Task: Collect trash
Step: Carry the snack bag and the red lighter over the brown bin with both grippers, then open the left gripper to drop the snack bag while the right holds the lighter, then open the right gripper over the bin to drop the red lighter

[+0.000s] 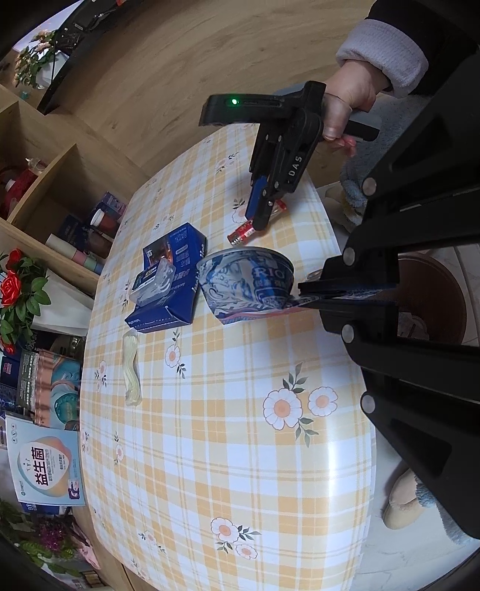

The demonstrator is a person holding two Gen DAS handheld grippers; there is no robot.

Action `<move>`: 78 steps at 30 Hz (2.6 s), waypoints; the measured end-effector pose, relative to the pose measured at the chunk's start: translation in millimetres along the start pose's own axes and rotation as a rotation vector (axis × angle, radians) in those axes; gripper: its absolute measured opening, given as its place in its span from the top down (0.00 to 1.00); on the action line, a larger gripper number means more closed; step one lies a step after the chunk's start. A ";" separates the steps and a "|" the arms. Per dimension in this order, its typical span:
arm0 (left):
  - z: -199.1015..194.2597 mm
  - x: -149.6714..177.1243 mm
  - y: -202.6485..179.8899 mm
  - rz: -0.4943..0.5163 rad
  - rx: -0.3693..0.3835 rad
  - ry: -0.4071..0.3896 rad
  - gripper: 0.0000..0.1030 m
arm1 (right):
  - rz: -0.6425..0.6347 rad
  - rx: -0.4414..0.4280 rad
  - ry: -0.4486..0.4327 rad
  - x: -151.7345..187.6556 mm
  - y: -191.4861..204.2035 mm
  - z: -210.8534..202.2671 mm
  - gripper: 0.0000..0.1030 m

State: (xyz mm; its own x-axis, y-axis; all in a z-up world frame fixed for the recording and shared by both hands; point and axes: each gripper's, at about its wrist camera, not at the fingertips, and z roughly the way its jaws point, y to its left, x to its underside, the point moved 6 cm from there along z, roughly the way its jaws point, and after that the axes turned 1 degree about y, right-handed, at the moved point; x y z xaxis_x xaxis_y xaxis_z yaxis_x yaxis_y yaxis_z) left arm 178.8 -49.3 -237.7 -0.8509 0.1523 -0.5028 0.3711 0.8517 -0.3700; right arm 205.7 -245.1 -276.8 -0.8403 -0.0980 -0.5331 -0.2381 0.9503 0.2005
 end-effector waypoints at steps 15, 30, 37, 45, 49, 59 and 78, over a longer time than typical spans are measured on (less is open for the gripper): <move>10.9 46.1 -20.2 0.002 -0.002 0.072 0.96 | 0.032 -0.047 -0.089 18.6 14.6 -46.6 0.75; 17.6 85.6 -33.7 0.009 0.007 0.140 0.96 | 0.046 -0.081 -0.134 34.4 25.2 -77.9 0.75; 15.3 85.8 -40.5 0.031 0.014 0.128 0.54 | 0.029 -0.093 -0.135 36.9 32.6 -82.9 0.75; -26.1 59.7 -33.3 0.033 -0.123 -0.078 0.40 | -0.011 -0.106 -0.123 43.4 45.7 -87.2 0.75; -45.3 48.3 -32.4 0.046 -0.167 -0.162 0.35 | -0.047 -0.104 -0.107 48.8 55.4 -87.7 0.75; -66.3 39.8 -21.8 0.025 -0.208 -0.244 0.29 | -0.084 -0.136 0.000 74.0 72.8 -69.8 0.75; -71.1 44.1 -5.6 0.007 -0.276 -0.264 0.25 | -0.077 -0.031 -0.067 67.1 72.7 -73.7 0.05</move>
State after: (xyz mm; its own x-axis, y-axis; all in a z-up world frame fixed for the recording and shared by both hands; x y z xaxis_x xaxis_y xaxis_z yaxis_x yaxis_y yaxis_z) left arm 112.7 -11.6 -202.3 -0.7103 0.0553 -0.7017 0.2320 0.9596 -0.1592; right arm 96.1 -204.3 -237.4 -0.7847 -0.1497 -0.6015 -0.3170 0.9309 0.1818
